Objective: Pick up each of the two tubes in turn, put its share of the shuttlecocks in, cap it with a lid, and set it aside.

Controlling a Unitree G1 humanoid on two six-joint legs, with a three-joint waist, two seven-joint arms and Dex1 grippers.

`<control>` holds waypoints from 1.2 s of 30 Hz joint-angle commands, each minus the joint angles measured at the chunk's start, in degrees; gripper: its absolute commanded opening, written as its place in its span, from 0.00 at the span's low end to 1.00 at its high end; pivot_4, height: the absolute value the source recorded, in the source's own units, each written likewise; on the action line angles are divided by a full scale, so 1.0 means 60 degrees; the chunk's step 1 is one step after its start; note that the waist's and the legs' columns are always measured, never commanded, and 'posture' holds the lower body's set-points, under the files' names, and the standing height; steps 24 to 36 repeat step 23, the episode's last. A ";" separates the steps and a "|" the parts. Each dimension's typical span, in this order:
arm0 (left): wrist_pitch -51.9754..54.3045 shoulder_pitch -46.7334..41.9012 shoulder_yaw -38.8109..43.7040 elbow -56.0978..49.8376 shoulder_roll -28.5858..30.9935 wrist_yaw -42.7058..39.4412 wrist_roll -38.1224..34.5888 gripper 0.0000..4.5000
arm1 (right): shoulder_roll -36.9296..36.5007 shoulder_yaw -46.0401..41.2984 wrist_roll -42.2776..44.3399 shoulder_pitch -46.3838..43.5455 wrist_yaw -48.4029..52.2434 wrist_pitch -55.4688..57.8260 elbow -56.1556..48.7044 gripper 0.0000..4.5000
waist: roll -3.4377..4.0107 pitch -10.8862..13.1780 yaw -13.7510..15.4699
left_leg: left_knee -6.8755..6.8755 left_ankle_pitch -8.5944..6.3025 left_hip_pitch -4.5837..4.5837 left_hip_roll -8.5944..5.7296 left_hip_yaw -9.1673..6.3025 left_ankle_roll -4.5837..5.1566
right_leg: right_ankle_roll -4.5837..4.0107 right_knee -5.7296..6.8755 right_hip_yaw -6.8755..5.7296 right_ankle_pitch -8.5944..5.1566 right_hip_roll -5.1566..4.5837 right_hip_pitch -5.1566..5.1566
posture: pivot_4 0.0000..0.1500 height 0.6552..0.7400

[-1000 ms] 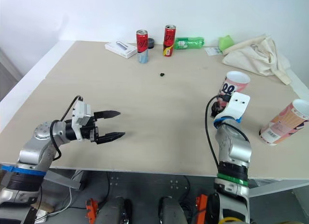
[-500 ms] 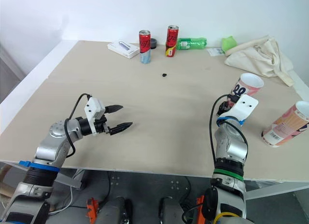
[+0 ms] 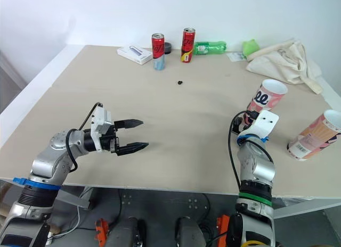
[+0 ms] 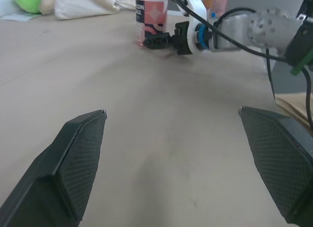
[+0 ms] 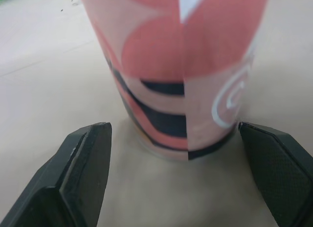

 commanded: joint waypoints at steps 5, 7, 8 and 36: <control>-0.0411 -0.0312 0.0056 0.0203 0.0262 -0.0371 0.0196 1.00 | -0.0205 -0.0007 0.0563 0.1306 0.0256 0.2022 -0.2616 0.99 | 0.0000 -0.0001 0.0036 | -0.0017 0.0000 -0.0001 -0.0008 -0.0001 0.0000 | 0.0001 -0.0002 0.0003 -0.0008 -0.0005 -0.0004 | 1.00 1.00; -0.0138 -0.0305 0.0081 0.0167 0.0449 -0.0467 0.0116 1.00 | -0.0337 0.0087 0.0822 0.1680 0.0561 0.2673 -0.3411 0.99 | 0.0001 -0.0001 0.0035 | -0.0022 0.0000 0.0002 -0.0007 -0.0003 0.0000 | -0.0001 -0.0002 0.0002 -0.0011 -0.0004 -0.0004 | 1.00 1.00; 0.0187 -0.0284 0.0062 0.0102 0.0598 -0.0489 0.0048 1.00 | -0.0428 0.0183 0.1061 0.1861 0.0881 0.2960 -0.3821 0.99 | 0.0001 -0.0001 0.0034 | -0.0026 0.0000 0.0006 -0.0007 -0.0002 0.0000 | -0.0002 -0.0002 0.0003 -0.0012 -0.0003 -0.0004 | 1.00 1.00; 0.2660 0.1013 0.1030 -0.0586 0.2040 0.0023 -0.0798 1.00 | -0.2868 0.2939 0.3738 0.4243 0.7415 0.2742 -0.7186 0.99 | -0.0002 0.0006 0.0027 | -0.0114 0.0000 0.0069 -0.0011 -0.0004 -0.0002 | -0.0026 -0.0005 0.0054 -0.0059 0.0029 0.0002 | 1.00 1.00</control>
